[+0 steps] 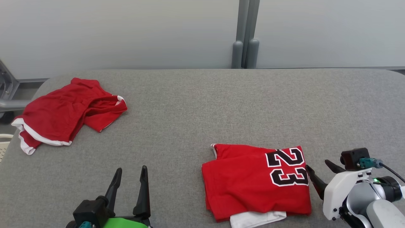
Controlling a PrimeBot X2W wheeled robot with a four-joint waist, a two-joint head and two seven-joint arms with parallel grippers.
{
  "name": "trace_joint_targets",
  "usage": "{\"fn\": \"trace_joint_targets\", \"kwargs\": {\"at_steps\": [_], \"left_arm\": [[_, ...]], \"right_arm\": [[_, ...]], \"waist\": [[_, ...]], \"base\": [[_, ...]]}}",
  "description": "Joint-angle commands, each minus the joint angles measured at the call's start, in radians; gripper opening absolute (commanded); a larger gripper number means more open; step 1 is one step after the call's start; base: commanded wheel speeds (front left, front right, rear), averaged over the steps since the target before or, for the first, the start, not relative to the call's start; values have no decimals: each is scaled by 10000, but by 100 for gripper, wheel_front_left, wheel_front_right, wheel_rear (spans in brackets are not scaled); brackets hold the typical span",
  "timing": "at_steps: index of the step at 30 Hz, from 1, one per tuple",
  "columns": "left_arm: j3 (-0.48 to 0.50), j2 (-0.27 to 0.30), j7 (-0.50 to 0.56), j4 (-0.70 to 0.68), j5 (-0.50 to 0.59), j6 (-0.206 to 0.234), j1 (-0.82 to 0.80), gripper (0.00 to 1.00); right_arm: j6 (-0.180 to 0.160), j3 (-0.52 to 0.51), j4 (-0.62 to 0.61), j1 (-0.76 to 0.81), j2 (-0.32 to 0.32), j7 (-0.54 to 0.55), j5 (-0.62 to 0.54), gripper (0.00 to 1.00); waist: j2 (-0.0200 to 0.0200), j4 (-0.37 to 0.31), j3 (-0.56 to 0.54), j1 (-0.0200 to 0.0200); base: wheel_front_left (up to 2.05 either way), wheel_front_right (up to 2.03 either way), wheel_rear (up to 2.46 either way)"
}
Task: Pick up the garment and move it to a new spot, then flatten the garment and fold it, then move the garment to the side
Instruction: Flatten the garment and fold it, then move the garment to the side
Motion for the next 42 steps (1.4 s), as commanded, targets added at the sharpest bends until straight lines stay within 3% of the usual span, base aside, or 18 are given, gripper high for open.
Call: {"fn": "trace_joint_targets", "kwargs": {"at_steps": [1, 20, 22, 24, 27, 34, 42], "left_arm": [[33, -26, -79, 31, -45, -45, -66, 100], [166, -84, -165, 163, 30, -156, -379, 100], [184, -84, -172, 168, 35, -156, -391, 100], [199, -88, -182, 169, 42, -161, -405, 100], [235, -81, -195, 168, 47, -144, -396, 100], [255, -67, -176, 85, 140, -117, -467, 100], [240, -25, -121, -45, 279, -118, -797, 100]], "right_arm": [[1, -58, -74, 163, -145, 360, 345, 100], [1, -236, 1344, -505, 62, 2037, 2148, 99], [1, -193, 1464, -562, 62, 2071, 2248, 50], [1, -154, 1545, -643, 57, 2022, 2297, 38], [1, -83, 1622, -750, -28, 1804, 2145, 0], [-1, -147, 1611, -1176, -257, 1075, 1884, 0], [-1, -256, 1564, -1783, -452, 709, 1622, 0]], "waist": [[57, 116, 59, 0], [57, 890, 471, 0], [57, 929, 510, 0], [57, 949, 541, 0], [57, 927, 576, 0], [57, 458, 613, 0], [57, -1084, 783, 0]], "base": [[0, 0, 0], [0, 0, 0], [0, 0, 0], [0, 0, 0], [0, 0, 0], [0, 0, 0], [0, 0, 0]]}}
